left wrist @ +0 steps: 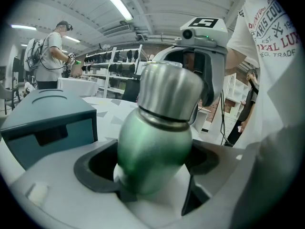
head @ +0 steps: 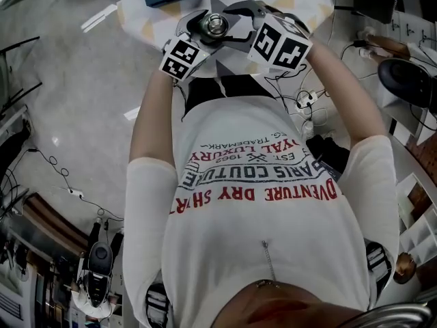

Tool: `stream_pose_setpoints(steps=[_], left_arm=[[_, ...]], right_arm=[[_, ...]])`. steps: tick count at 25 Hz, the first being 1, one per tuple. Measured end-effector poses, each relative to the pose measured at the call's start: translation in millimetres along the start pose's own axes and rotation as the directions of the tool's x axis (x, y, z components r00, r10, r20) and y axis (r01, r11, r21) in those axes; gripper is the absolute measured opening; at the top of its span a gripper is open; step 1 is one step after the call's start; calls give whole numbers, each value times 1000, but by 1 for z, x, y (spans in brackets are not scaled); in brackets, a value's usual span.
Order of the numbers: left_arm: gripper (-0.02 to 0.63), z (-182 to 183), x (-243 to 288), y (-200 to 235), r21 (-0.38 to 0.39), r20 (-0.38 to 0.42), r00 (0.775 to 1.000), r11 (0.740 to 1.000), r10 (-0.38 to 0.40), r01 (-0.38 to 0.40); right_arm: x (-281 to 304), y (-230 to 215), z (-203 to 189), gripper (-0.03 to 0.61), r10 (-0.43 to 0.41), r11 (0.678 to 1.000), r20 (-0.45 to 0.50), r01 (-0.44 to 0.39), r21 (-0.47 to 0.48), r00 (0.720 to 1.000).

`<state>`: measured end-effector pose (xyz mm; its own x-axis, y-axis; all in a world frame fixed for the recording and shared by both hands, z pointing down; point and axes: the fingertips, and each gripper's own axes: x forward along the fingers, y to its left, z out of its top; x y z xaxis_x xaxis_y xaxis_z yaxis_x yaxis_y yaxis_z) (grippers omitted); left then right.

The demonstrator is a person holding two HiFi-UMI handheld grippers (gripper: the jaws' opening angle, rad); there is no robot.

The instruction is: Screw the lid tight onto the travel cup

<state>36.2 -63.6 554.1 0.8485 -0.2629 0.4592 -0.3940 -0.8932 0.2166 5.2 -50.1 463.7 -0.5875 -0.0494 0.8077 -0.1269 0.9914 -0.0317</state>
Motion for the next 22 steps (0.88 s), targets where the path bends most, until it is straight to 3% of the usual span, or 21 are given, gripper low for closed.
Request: stream_pose_setpoints(steps=[7,13,18,22], left_arm=[[419,-2,-1,1,0,-2,1000,1000,-1,1],[419,-5,1,0,1,-5,1000,1000,-1,1],[419,-5,1,-2,4,-6,1000,1000,0,0],[419,1,-3,0,7,-6,1000,1000,0,0]], right_arm=[[4,0,6,258,140,983,-31,-143,-113,990],[10,3,5,250,208,955,-33,-211,-209,977],[9,4,3,239,217,964,5,-214,-156,976],[5,2,9,232,147,988,35,-145,-54,988]])
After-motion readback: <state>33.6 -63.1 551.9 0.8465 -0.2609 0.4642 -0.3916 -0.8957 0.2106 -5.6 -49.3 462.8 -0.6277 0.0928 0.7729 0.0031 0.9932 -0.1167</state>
